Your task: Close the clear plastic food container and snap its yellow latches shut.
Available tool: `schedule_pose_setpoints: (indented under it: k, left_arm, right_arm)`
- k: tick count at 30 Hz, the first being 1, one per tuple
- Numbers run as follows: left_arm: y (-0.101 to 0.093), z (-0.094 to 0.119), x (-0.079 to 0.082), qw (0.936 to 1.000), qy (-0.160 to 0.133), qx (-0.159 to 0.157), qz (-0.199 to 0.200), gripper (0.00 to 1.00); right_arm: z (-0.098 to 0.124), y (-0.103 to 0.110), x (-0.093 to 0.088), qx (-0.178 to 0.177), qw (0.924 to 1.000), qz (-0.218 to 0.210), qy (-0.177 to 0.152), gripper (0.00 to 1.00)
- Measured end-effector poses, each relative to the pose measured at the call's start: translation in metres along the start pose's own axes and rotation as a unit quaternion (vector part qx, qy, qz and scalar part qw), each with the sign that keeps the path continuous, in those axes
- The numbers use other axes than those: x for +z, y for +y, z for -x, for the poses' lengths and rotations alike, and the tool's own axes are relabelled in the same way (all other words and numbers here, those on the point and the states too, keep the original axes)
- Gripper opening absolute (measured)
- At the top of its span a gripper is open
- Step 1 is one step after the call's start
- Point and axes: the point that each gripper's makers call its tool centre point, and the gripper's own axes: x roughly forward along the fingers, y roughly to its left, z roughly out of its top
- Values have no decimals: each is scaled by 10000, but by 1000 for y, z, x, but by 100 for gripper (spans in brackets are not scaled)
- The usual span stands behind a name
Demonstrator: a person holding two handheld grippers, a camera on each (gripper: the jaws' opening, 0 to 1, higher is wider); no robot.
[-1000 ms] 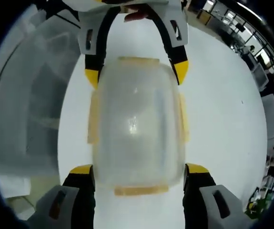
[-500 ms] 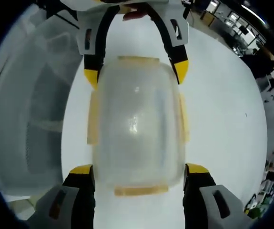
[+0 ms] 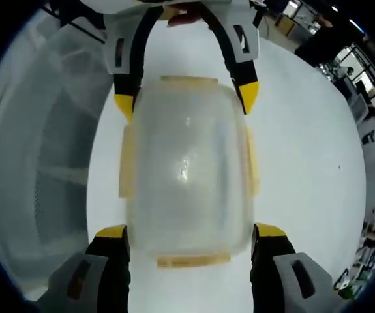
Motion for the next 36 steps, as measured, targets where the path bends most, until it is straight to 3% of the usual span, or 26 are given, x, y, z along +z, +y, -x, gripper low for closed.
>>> schedule_pose_setpoints:
  k: [36]
  left_arm:
    - [23, -4, -4, 10000, -44, -10, 44, 83]
  right_arm:
    - [-3, -22, 3, -27, 10000, -42, -30, 76]
